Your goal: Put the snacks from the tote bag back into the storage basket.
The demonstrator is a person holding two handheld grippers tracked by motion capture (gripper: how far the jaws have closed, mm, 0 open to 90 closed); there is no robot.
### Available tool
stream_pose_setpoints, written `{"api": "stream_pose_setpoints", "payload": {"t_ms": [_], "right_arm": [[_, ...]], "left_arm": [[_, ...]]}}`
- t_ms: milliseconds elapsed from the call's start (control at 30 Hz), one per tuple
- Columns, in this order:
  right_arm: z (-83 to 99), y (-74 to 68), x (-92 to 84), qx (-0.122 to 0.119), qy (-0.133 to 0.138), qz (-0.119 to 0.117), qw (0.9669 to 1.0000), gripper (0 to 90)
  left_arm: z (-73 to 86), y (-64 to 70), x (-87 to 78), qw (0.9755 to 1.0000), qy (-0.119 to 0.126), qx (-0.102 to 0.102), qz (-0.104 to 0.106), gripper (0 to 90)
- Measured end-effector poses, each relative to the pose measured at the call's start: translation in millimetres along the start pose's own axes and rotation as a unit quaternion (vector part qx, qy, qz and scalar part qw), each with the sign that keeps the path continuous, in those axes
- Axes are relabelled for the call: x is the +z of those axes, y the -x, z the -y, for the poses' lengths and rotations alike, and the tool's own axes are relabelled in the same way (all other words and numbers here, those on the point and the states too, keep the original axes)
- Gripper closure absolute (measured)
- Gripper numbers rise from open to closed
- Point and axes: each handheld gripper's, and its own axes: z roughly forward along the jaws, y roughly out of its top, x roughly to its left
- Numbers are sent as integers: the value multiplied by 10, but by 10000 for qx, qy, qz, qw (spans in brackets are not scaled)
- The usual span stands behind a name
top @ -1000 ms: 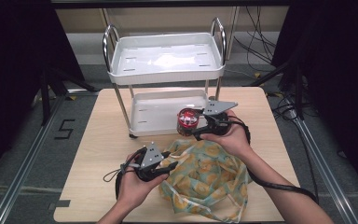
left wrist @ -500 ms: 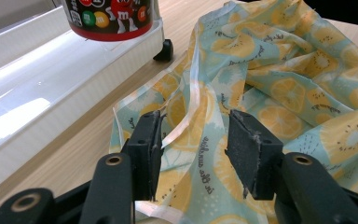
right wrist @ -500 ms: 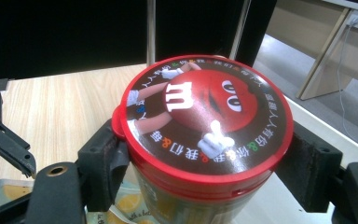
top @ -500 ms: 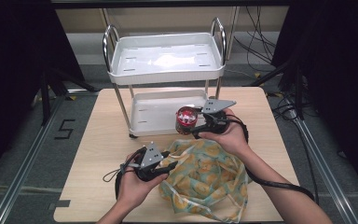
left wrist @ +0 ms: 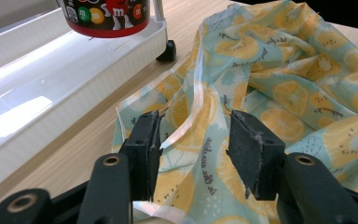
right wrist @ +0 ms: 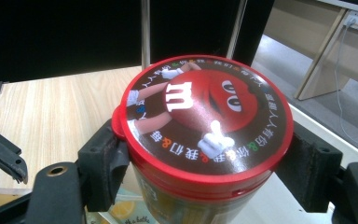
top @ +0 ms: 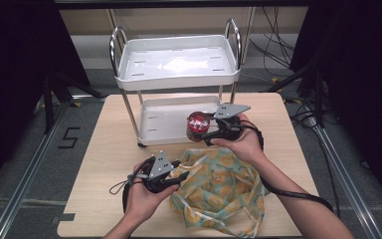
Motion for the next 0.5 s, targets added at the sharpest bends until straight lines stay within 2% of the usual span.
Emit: {"api": "stream_pose_setpoints", "payload": {"t_ms": [100,133,167,200,233,367,433,467,500], "right_arm": [[-6,7,3,-37,6,9,10000,265],[-9,12,5,-53,-9,24,10000,265],[-7,10,12,-9,-27,-7,10000,265],[-7,10,12,-9,-27,-7,10000,265],[-7,9,14,10,-31,-16,10000,265],[-3,11,24,57,-66,-37,10000,266],[-4,17,33,41,-40,-10,10000,265],[-9,28,32,7,-54,14,10000,265],[-9,28,32,7,-54,14,10000,265]], "left_arm": [[2,-6,-8,10000,-19,-54,-32,530],[-2,-29,-17,10000,-64,64,-40,529],[4,-19,-13,10000,-38,-43,-35,528],[4,-19,-13,10000,-38,-43,-35,527],[9,-12,-11,9999,-33,-126,-32,527],[19,-15,-3,9999,-4,-106,-25,498],[21,-22,-6,10000,-40,-32,-58,494],[20,-39,-11,9999,-93,101,-84,485],[20,-39,-11,9999,-93,101,-84,484]]}}
